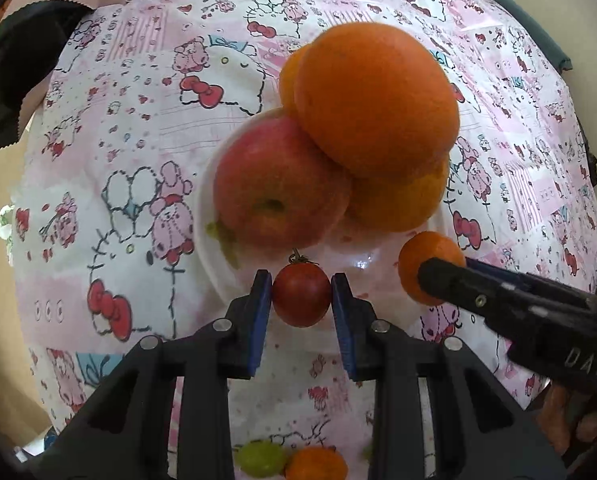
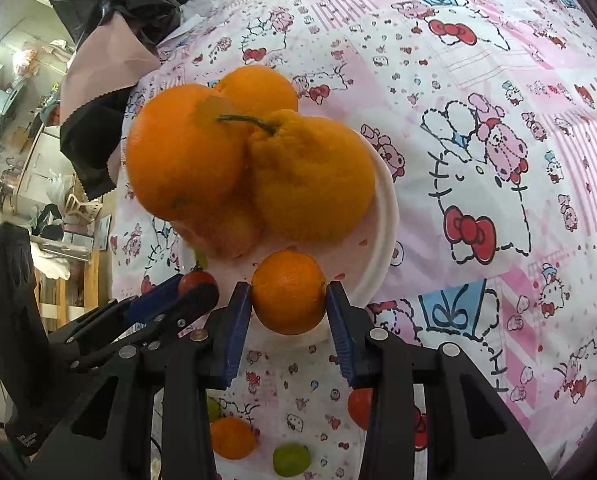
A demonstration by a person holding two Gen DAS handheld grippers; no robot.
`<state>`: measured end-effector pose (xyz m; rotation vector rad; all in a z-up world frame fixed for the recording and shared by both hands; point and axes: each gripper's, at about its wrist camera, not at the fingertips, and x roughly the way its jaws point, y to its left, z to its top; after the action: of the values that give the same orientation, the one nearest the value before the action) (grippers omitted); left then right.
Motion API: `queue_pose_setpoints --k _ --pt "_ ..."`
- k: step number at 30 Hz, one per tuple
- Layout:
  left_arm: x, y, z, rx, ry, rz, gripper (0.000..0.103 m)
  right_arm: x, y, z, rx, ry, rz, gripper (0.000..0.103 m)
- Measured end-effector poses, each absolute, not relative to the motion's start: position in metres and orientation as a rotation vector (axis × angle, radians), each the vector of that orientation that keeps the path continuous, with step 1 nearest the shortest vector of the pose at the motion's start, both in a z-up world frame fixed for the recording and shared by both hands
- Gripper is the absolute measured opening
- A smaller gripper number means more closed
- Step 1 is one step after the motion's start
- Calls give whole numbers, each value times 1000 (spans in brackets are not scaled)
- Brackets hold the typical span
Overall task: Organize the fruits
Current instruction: 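Lower the tomato onto the plate with the left tool while the right tool lowers the mandarin there, then open both tools and withdraw them from the plate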
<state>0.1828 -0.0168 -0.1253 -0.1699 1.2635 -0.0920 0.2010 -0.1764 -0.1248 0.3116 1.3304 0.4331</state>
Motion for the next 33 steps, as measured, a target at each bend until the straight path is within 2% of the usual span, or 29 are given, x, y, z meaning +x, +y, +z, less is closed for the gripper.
queue_pose_setpoints --k 22,26,28,30,32,33 --pt "183 -16 -148 -162 1285 -58 28 208 -174 -143 320 1377 353 43" --pt "184 -15 -144 -160 1272 -62 45 209 -174 -138 327 1363 363 44" --pt "183 -15 -141 -158 1264 -63 50 210 -173 -135 330 1359 367 44" --pt "182 -15 -138 -162 1260 -68 57 210 -174 -133 343 1360 374 50" --pt "181 -14 -134 -169 1244 -69 66 209 -175 -130 349 1351 375 61" --pt "180 -14 -132 -171 1239 -66 68 209 -176 -126 357 1342 378 62"
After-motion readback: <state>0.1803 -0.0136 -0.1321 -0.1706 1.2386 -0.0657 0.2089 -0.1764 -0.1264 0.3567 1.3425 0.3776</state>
